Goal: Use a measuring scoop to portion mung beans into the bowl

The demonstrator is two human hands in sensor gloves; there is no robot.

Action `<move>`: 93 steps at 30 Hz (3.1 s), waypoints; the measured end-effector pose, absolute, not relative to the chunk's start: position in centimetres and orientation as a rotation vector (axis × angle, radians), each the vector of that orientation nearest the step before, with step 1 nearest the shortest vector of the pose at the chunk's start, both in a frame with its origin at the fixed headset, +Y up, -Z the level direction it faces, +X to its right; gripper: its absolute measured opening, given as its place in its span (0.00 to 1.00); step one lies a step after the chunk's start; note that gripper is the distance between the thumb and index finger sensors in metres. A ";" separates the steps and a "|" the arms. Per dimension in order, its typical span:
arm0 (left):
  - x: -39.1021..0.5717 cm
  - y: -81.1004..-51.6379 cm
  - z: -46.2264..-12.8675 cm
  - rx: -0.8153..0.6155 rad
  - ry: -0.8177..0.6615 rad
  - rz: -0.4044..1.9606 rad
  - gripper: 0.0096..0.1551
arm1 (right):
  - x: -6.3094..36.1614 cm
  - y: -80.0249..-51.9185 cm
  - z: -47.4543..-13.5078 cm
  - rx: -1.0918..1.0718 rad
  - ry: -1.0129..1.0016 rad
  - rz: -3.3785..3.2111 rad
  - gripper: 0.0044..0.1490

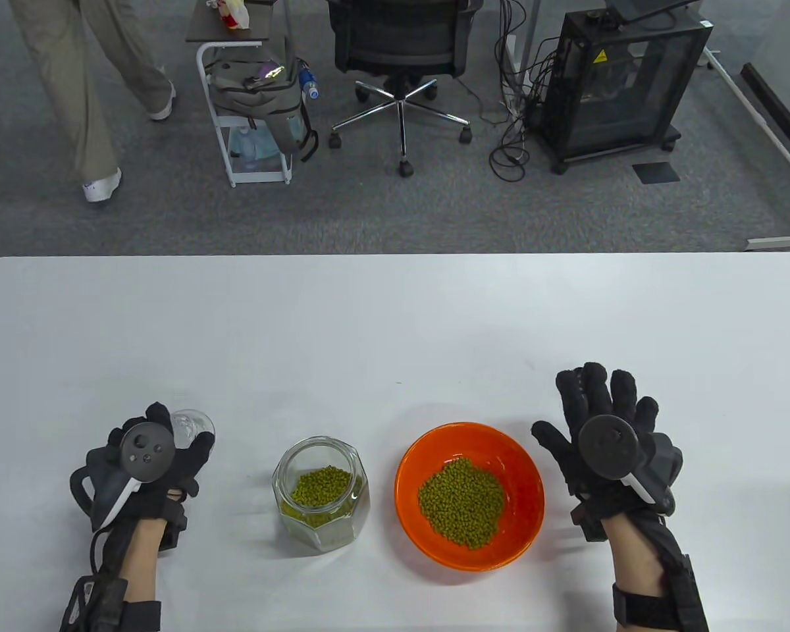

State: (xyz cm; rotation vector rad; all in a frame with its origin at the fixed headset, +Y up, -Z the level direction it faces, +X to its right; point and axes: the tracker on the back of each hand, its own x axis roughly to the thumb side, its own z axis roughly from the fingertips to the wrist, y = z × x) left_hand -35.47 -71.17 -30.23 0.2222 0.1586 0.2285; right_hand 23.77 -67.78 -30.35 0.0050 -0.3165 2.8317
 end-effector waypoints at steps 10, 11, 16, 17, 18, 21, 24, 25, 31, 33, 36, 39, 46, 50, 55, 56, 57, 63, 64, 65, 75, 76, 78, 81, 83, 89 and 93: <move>-31.9 -64.9 -26.0 0.489 -0.058 0.356 0.59 | 23.8 -67.8 -30.4 -0.010 -0.305 2.840 0.55; -31.3 -64.6 -25.7 0.508 -0.084 0.375 0.59 | 23.8 -67.9 -30.4 -0.011 -0.299 2.841 0.55; -27.7 -63.0 -24.5 0.538 -0.248 0.399 0.59 | 24.0 -67.9 -30.4 -0.025 -0.279 2.842 0.55; -27.2 -62.8 -24.3 0.536 -0.272 0.409 0.59 | 24.0 -67.9 -30.4 -0.027 -0.276 2.841 0.55; -26.3 -62.6 -24.1 0.532 -0.308 0.410 0.59 | 24.1 -67.9 -30.4 -0.032 -0.278 2.839 0.55; -24.1 -62.3 -23.5 0.504 -0.382 0.380 0.59 | 24.3 -67.9 -30.4 -0.039 -0.269 2.831 0.55; -22.4 -62.4 -23.4 0.467 -0.430 0.345 0.59 | 24.3 -67.9 -30.4 -0.045 -0.261 2.830 0.55; -21.8 -62.6 -23.5 0.445 -0.443 0.336 0.59 | 24.4 -67.9 -30.4 -0.046 -0.255 2.828 0.55; -20.2 -63.2 -24.0 0.372 -0.470 0.288 0.58 | 24.3 -67.9 -30.5 -0.044 -0.248 2.831 0.55; -19.9 -63.3 -24.1 0.356 -0.469 0.270 0.58 | 24.3 -67.9 -30.5 -0.040 -0.250 2.833 0.55; -19.6 -63.5 -24.3 0.328 -0.474 0.267 0.58 | 24.3 -67.9 -30.5 -0.040 -0.253 2.833 0.55; -19.4 -63.7 -24.4 0.318 -0.472 0.251 0.58 | 24.4 -67.9 -30.5 -0.040 -0.252 2.832 0.55; -19.1 -63.9 -24.6 0.282 -0.471 0.236 0.58 | 24.4 -68.0 -30.5 -0.040 -0.240 2.826 0.55; -19.1 -64.0 -24.7 0.263 -0.468 0.225 0.58 | 24.5 -68.0 -30.5 -0.041 -0.241 2.823 0.55; -18.9 -64.2 -24.9 0.239 -0.464 0.210 0.57 | 24.5 -68.0 -30.6 -0.042 -0.236 2.825 0.55; -18.8 -64.2 -24.9 0.239 -0.464 0.201 0.57 | 24.5 -68.0 -30.5 -0.042 -0.232 2.825 0.55; -18.8 -64.2 -24.9 0.240 -0.465 0.195 0.57 | 24.5 -68.0 -30.6 -0.043 -0.231 2.825 0.55; -18.7 -64.3 -24.9 0.236 -0.463 0.199 0.58 | 24.4 -68.1 -30.6 -0.039 -0.227 2.832 0.55; -18.7 -64.3 -24.9 0.233 -0.461 0.201 0.58 | 24.4 -68.1 -30.6 -0.037 -0.227 2.835 0.55; -18.8 -64.3 -24.9 0.220 -0.463 0.202 0.58 | 24.3 -68.1 -30.6 -0.036 -0.227 2.836 0.55; -20.4 -63.8 -24.8 0.240 -0.461 0.247 0.64 | 23.9 -68.3 -30.7 -0.019 -0.231 2.854 0.55; -21.1 -63.5 -24.8 0.266 -0.449 0.271 0.63 | 23.9 -68.2 -30.6 -0.017 -0.239 2.853 0.55; -22.3 -63.2 -25.0 0.312 -0.407 0.286 0.61 | 23.8 -68.1 -30.6 -0.014 -0.263 2.853 0.55; -24.6 -63.0 -25.3 0.373 -0.315 0.261 0.60 | 23.5 -67.9 -30.5 -0.001 -0.282 2.858 0.55; -26.0 -63.1 -25.7 0.454 -0.282 0.256 0.60 | 23.3 -67.8 -30.4 0.011 -0.281 2.867 0.55; -29.1 -64.1 -27.3 0.360 -0.155 0.191 0.60 | 22.8 -67.8 -30.4 0.027 -0.283 2.894 0.56; -30.1 -65.1 -28.3 0.267 -0.093 0.112 0.61 | 22.6 -67.9 -30.3 0.040 -0.278 2.901 0.58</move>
